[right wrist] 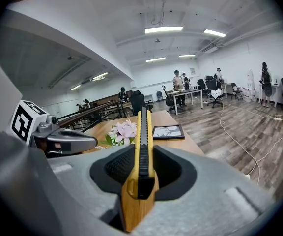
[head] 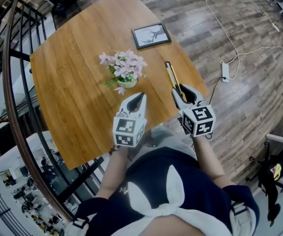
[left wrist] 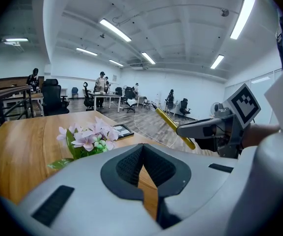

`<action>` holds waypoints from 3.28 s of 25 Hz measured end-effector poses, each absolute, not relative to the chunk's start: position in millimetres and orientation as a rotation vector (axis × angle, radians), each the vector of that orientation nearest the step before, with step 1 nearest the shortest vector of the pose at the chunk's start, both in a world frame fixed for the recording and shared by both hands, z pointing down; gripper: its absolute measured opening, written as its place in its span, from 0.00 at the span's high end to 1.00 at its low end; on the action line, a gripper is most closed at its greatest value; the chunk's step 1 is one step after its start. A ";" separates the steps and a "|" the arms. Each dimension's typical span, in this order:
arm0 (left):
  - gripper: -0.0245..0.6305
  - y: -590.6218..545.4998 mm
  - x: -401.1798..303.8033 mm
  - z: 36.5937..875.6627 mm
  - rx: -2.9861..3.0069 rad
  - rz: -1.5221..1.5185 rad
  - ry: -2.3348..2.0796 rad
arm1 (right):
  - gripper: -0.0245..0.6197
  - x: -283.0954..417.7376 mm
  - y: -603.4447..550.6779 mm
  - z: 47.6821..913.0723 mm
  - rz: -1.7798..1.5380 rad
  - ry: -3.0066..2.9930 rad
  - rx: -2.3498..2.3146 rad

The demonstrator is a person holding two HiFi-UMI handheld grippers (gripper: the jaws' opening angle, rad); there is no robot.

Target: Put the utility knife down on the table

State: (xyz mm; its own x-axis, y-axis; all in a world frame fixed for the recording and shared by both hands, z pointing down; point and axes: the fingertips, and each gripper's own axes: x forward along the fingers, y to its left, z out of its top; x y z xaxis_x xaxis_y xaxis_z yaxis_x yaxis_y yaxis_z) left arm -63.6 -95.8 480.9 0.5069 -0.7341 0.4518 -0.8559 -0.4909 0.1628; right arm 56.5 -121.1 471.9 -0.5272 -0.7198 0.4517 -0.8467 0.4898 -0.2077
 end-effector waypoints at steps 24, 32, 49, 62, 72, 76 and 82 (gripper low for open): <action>0.94 -98.8 -64.9 509.3 2.329 0.508 -1.279 | 0.78 53.2 -125.8 514.1 0.633 -2.367 1.235; 0.94 -101.4 -62.6 514.8 2.323 0.512 -1.265 | 0.78 51.5 -128.9 526.6 0.625 -2.343 1.205; 0.94 -101.2 -64.8 521.8 2.305 0.514 -1.270 | 0.78 44.5 -126.5 548.1 0.632 -2.321 1.148; 0.94 -102.7 -65.7 522.8 2.297 0.515 -1.280 | 0.78 43.5 -126.1 558.4 0.621 -2.304 1.114; 0.94 -107.6 -69.2 525.4 2.291 0.513 -1.288 | 0.78 42.2 -128.5 566.5 0.609 -2.288 1.093; 0.94 -110.4 -67.7 527.0 2.293 0.515 -1.285 | 0.78 42.3 -130.2 571.7 0.611 -2.281 1.081; 0.94 -115.7 -71.2 527.2 2.284 0.519 -1.300 | 0.78 41.7 -133.6 577.9 0.609 -2.274 1.056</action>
State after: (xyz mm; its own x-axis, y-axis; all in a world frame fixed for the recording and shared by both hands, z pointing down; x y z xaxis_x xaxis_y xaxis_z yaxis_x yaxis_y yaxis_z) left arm -71.2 -115.7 527.2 0.4827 -0.6974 0.5297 -0.8705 -0.4484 0.2030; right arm 41.7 -133.6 577.9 -0.5368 -0.5405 0.6478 -0.7919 0.5877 -0.1659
